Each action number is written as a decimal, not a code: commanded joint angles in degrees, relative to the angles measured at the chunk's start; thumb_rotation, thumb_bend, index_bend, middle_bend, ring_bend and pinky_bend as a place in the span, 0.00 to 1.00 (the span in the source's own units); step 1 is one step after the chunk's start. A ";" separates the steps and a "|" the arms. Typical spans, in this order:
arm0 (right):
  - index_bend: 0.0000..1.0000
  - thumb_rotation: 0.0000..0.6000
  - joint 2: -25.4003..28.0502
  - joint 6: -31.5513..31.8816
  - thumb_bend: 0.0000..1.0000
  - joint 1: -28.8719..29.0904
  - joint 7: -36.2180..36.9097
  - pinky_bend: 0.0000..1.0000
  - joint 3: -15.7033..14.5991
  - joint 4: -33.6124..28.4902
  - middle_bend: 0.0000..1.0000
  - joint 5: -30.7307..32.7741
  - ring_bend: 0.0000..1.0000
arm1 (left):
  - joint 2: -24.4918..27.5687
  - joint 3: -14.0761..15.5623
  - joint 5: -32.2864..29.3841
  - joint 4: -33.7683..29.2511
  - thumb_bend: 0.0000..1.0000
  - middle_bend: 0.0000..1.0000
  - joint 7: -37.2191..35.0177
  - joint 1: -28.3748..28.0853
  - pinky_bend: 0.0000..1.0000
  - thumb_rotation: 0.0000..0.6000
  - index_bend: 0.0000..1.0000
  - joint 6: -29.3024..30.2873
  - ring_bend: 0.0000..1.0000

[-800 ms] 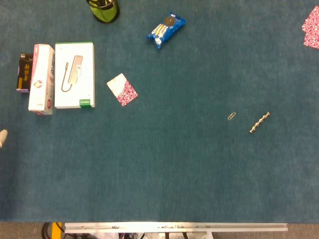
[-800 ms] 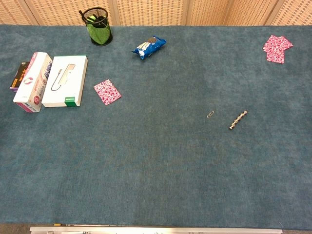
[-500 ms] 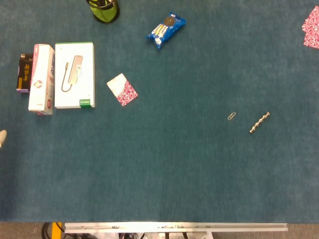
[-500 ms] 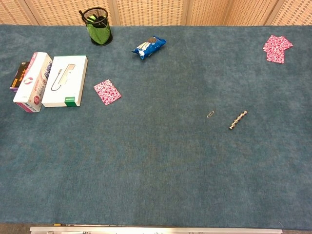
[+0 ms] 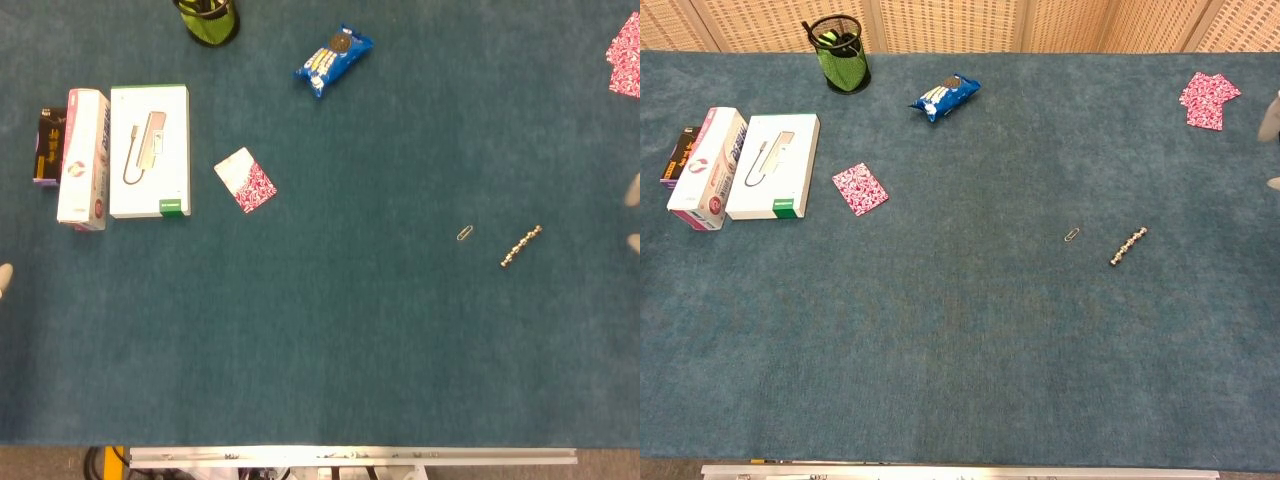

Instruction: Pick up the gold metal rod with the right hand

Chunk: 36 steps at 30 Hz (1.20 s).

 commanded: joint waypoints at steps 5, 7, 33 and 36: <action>0.51 1.00 -0.92 -9.97 0.14 6.84 -2.70 0.98 -1.27 -0.59 0.87 -2.63 0.92 | 0.06 0.16 -0.36 0.09 0.20 0.05 -0.24 0.28 0.04 1.00 0.00 -0.10 0.04; 0.53 1.00 -1.66 -12.25 0.14 8.03 -3.50 1.00 -1.54 -0.44 0.92 -2.20 0.98 | 0.07 0.19 -0.45 0.12 0.20 0.05 -0.33 0.37 0.04 1.00 0.00 -0.09 0.04; 0.55 1.00 -14.53 -25.14 0.19 15.40 -10.45 1.00 -4.37 10.27 0.98 4.10 1.00 | -0.89 0.56 -0.56 1.30 0.20 0.05 -1.86 0.58 0.04 1.00 0.00 -0.81 0.04; 0.55 1.00 -15.77 -25.67 0.19 15.76 -10.50 1.00 -4.52 11.94 0.98 4.93 1.00 | -0.94 0.58 -0.63 1.53 0.20 0.05 -2.09 0.56 0.04 1.00 0.00 -1.01 0.04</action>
